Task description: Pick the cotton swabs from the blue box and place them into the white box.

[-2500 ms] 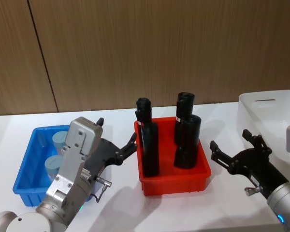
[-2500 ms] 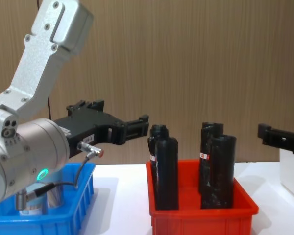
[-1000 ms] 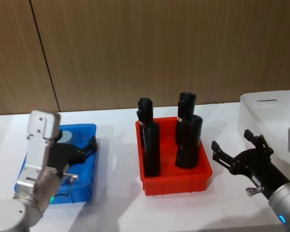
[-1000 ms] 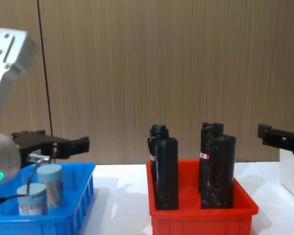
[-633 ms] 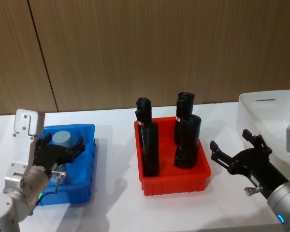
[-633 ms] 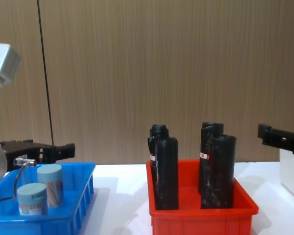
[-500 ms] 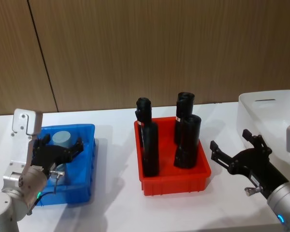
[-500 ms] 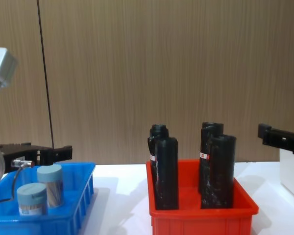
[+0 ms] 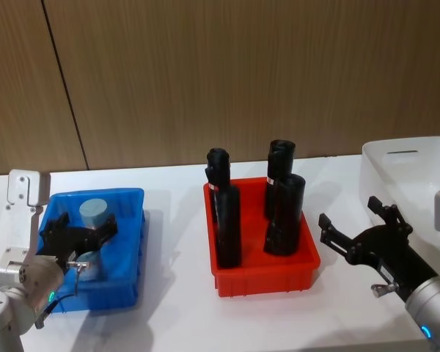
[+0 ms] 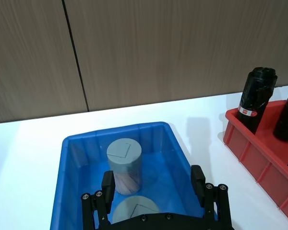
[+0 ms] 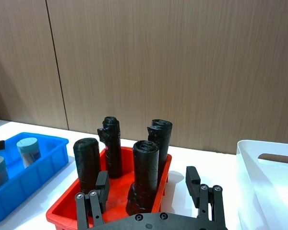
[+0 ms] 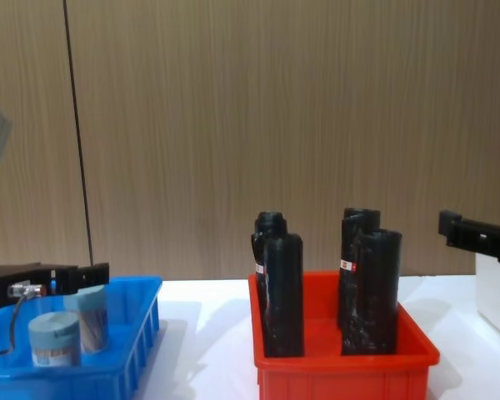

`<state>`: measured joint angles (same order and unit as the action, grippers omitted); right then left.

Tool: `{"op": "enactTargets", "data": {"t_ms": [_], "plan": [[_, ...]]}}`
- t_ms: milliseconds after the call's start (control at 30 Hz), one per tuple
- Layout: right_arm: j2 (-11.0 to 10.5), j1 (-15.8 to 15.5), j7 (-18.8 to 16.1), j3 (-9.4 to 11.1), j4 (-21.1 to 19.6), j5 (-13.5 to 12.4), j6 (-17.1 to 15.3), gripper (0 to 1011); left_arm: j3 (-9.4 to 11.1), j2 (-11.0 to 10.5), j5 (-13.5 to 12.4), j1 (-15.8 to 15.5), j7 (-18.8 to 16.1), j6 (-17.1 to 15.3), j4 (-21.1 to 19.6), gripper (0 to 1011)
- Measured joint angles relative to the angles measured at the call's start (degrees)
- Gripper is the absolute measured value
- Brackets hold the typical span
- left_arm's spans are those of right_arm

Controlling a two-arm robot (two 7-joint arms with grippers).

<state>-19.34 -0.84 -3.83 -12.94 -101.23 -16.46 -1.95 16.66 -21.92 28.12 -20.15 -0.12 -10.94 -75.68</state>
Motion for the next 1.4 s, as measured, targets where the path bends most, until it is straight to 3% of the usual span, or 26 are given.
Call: {"op": "enactTargets", "data": {"t_ms": [567,1100,1200,1400], "plan": [[0.00,0.00,0.00,0.00,0.00,0.00,0.00,1002,-0.59,0.78,2.00,-1.11,0.46,-1.15,4.12,1000],[0.00,0.00,0.00,0.00,0.00,0.00,0.00,1002,-0.72,1.72,2.41,-2.86,3.42,-1.07,9.24,999],[0.00,0.00,0.00,0.00,0.00,0.00,0.00,1002,-0.71,1.98,2.42,-3.38,4.23,-1.05,10.55,976],[0.00,0.00,0.00,0.00,0.00,0.00,0.00,1002,-0.63,2.29,2.31,-4.02,5.22,-1.13,11.99,833]]}}
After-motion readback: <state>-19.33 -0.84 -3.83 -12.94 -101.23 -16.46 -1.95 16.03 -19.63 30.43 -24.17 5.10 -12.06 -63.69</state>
